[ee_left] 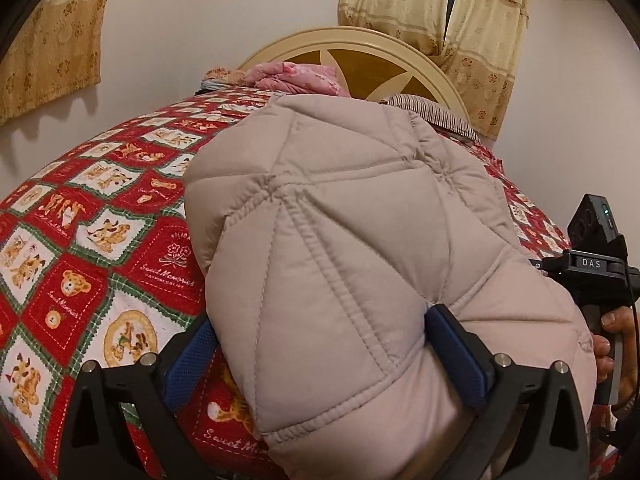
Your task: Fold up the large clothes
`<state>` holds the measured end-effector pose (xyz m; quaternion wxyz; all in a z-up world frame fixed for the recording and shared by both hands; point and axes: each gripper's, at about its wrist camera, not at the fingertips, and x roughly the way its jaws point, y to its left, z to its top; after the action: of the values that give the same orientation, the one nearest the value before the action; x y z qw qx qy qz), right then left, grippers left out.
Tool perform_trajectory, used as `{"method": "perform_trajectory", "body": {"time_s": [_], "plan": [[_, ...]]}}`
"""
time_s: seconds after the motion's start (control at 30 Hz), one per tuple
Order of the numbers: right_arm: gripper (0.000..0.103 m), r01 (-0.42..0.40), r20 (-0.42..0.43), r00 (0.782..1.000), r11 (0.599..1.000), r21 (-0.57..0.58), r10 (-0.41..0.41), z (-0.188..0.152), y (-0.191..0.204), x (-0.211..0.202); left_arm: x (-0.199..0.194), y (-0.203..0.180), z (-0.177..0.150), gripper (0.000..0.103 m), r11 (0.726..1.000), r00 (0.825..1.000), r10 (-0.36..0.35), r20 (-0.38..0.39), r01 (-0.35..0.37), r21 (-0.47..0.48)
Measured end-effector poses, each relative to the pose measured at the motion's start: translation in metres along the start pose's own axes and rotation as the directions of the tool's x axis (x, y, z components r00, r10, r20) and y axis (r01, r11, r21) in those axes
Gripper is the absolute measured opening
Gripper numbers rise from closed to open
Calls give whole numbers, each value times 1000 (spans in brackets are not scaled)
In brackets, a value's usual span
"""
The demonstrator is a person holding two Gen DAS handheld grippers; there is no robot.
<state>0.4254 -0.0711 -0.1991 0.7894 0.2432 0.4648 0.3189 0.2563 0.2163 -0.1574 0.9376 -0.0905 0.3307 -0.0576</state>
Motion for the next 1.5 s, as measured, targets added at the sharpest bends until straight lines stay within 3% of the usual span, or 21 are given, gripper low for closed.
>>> {"method": "perform_trajectory", "body": {"time_s": [0.17, 0.27, 0.47, 0.57, 0.77, 0.97, 1.33, 1.5], "plan": [[51, 47, -2, 999, 999, -14, -47, 2, 5, 3, -4, -3, 3, 102, 999, 999, 47, -2, -47, 17], [63, 116, 13, 993, 992, -43, -116, 3, 14, -4, -16, -16, 5, 102, 990, 992, 122, 13, -122, 68], [78, 209, 130, 972, 973, -101, -195, -7, 45, -48, -64, -46, 7, 102, 963, 975, 190, 114, -208, 169], [90, 272, 225, 946, 950, -151, -234, -23, 72, -78, -90, -59, 7, 102, 965, 971, 183, 152, -207, 163], [97, 376, 395, 878, 899, -222, -270, -69, 117, -123, -131, -77, 1, 102, 976, 969, 153, 192, -178, 121], [100, 413, 485, 838, 872, -263, -251, -101, 146, -148, -163, -90, -6, 102, 980, 963, 125, 239, -158, 125], [102, 409, 537, 818, 865, -291, -205, -122, 169, -169, -183, -93, -11, 102, 982, 957, 112, 266, -148, 118], [103, 412, 537, 819, 858, -306, -202, -132, 175, -168, -185, -93, -12, 102, 981, 955, 115, 272, -153, 122]]}}
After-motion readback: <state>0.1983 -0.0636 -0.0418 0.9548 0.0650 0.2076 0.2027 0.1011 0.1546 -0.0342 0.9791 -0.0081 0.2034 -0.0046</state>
